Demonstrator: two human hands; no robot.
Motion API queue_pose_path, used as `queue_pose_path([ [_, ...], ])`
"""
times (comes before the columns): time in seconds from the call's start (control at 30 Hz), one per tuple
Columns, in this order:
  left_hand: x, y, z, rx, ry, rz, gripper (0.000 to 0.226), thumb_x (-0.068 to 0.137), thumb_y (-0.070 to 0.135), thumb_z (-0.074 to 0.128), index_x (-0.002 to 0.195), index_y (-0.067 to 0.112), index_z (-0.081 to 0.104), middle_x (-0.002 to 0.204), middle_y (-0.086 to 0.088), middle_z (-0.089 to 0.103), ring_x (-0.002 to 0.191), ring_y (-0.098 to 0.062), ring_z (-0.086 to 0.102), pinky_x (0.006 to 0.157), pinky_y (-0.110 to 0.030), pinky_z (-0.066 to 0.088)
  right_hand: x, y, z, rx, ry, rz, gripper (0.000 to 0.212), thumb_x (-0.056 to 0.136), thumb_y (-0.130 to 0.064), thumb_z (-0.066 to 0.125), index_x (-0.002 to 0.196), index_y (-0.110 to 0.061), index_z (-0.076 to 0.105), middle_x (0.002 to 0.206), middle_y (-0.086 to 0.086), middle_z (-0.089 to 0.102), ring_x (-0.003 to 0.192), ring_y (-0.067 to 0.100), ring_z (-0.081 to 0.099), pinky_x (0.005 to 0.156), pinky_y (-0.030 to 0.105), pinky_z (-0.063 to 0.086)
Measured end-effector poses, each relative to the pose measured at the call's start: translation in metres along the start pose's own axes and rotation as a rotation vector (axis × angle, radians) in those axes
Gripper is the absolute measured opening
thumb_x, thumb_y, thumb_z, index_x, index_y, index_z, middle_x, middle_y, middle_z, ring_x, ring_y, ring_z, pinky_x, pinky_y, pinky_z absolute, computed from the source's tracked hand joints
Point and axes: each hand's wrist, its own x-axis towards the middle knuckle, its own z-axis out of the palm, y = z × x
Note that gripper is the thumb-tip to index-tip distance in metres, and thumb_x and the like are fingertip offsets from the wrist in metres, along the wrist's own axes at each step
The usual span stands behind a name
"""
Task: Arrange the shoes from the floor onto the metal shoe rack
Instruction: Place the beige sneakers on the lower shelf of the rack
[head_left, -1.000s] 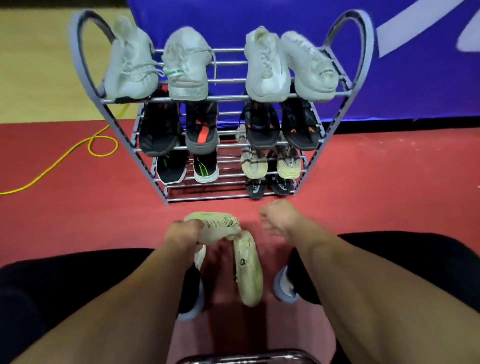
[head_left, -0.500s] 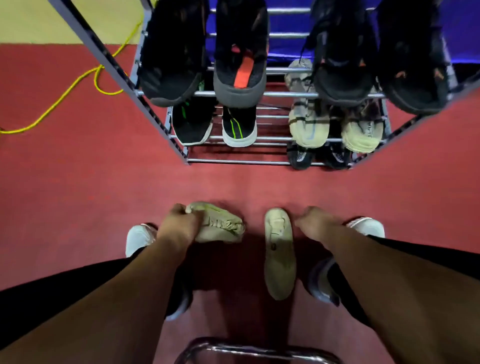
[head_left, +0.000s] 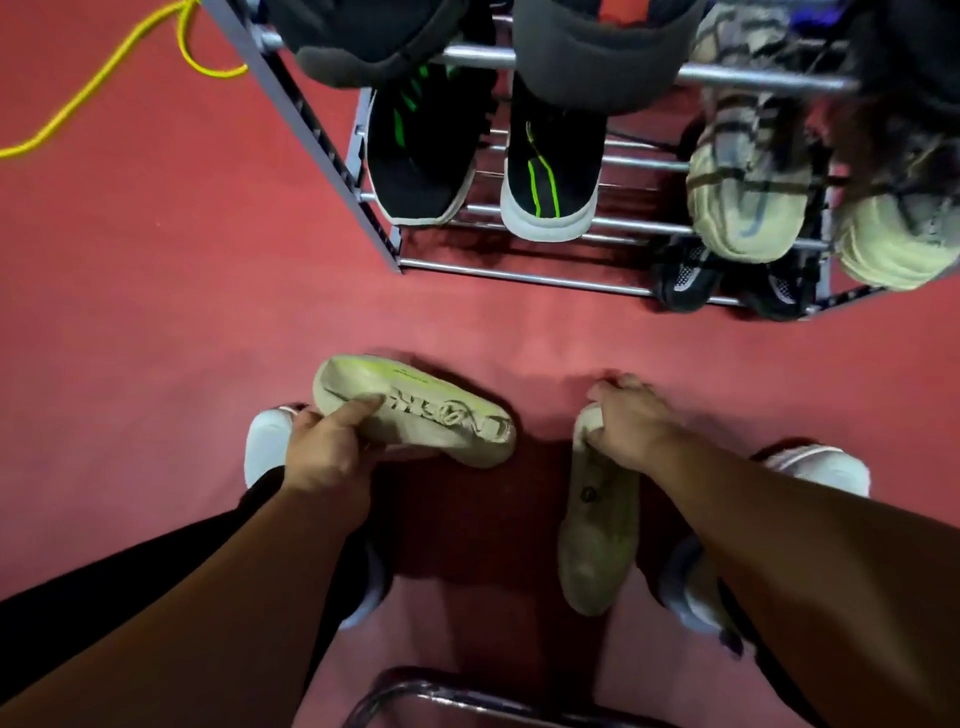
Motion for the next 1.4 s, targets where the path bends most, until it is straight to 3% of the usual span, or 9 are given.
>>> queue_pose_path([
  [0.2, 0.009, -0.014, 0.035, -0.145, -0.002, -0.053, 0.043, 0.083, -0.003, 0.070, 0.118, 0.017, 0.054, 0.114, -0.018, 0.067, 0.087, -0.035, 0.070, 0.062, -0.052, 0.060, -0.010, 0.030, -0.037, 0.578, 0.066, 0.192, 0.018, 0.083, -0.030, 0.075, 0.094, -0.015, 0.073, 0.090, 0.004, 0.074, 0.087, 0.024, 0.071, 0.066, 0.024, 0.045],
  [0.3, 0.021, -0.017, 0.050, -0.129, 0.049, -0.123, 0.038, 0.087, 0.003, 0.067, 0.121, 0.016, 0.057, 0.097, -0.009, 0.070, 0.071, -0.026, 0.068, 0.044, -0.045, 0.056, -0.022, 0.054, -0.054, 0.817, 0.280, 0.263, 0.023, 0.087, -0.037, 0.074, 0.088, -0.015, 0.071, 0.074, 0.003, 0.070, 0.066, 0.020, 0.065, 0.052, 0.023, 0.042],
  [0.4, 0.038, -0.021, 0.055, -0.156, 0.057, -0.229, 0.036, 0.085, 0.014, 0.071, 0.120, 0.009, 0.062, 0.104, -0.014, 0.070, 0.076, -0.025, 0.066, 0.071, -0.063, 0.058, -0.028, 0.072, -0.060, 1.186, 0.330, 0.327, 0.031, 0.086, -0.036, 0.077, 0.091, -0.007, 0.067, 0.058, 0.002, 0.058, 0.043, 0.018, 0.047, 0.041, 0.026, 0.036],
  [0.57, 0.035, -0.032, 0.064, -0.117, -0.008, -0.393, 0.033, 0.093, 0.021, 0.068, 0.125, 0.013, 0.064, 0.124, -0.009, 0.064, 0.104, -0.026, 0.060, 0.093, -0.047, 0.048, -0.030, 0.057, -0.060, 1.616, 0.291, 0.393, 0.013, 0.091, -0.013, 0.070, 0.098, -0.005, 0.064, 0.055, 0.002, 0.062, 0.039, 0.016, 0.055, 0.037, 0.023, 0.045],
  [0.77, 0.040, -0.024, 0.064, -0.173, 0.113, -0.230, 0.046, 0.083, 0.002, 0.056, 0.124, 0.022, 0.055, 0.094, -0.009, 0.069, 0.068, -0.027, 0.064, 0.071, -0.049, 0.055, -0.025, 0.055, -0.061, 1.789, 0.423, 0.422, 0.035, 0.075, -0.017, 0.077, 0.107, -0.003, 0.069, 0.077, 0.009, 0.064, 0.054, 0.022, 0.058, 0.056, 0.032, 0.050],
  [0.87, 0.033, -0.014, 0.056, -0.095, 0.045, -0.095, 0.041, 0.083, 0.008, 0.053, 0.116, 0.030, 0.059, 0.093, -0.007, 0.067, 0.070, -0.027, 0.064, 0.064, -0.041, 0.055, -0.028, 0.051, -0.064, 1.876, 0.394, 0.444, 0.010, 0.086, -0.016, 0.068, 0.094, -0.011, 0.068, 0.077, 0.007, 0.068, 0.046, 0.017, 0.062, 0.041, 0.022, 0.043],
  [0.93, 0.031, -0.011, 0.051, -0.023, -0.011, -0.052, 0.032, 0.087, 0.011, 0.053, 0.110, 0.030, 0.064, 0.094, -0.002, 0.069, 0.074, -0.024, 0.065, 0.064, -0.033, 0.053, -0.028, 0.043, -0.063, 1.917, 0.315, 0.431, 0.021, 0.087, -0.019, 0.065, 0.107, -0.012, 0.070, 0.082, 0.005, 0.072, 0.052, 0.017, 0.066, 0.040, 0.021, 0.040],
  [1.17, 0.026, -0.018, 0.044, 0.052, -0.151, -0.005, 0.023, 0.091, 0.008, 0.055, 0.106, 0.017, 0.070, 0.084, -0.006, 0.071, 0.064, -0.021, 0.064, 0.042, -0.018, 0.046, -0.007, -0.026, -0.067, 2.019, 0.093, 0.310, 0.017, 0.097, -0.018, 0.062, 0.111, -0.011, 0.069, 0.093, 0.006, 0.075, 0.072, 0.018, 0.071, 0.074, 0.036, 0.058],
  [1.4, 0.038, 0.003, 0.042, 0.128, -0.363, -0.031, 0.011, 0.090, 0.014, 0.059, 0.086, 0.022, 0.065, 0.077, -0.007, 0.067, 0.062, -0.022, 0.058, 0.061, -0.033, 0.048, 0.033, -0.086, -0.081, 2.182, 0.041, 0.276, 0.027, 0.098, -0.006, 0.062, 0.124, 0.001, 0.065, 0.123, 0.017, 0.072, 0.111, 0.025, 0.071, 0.086, 0.035, 0.062],
])
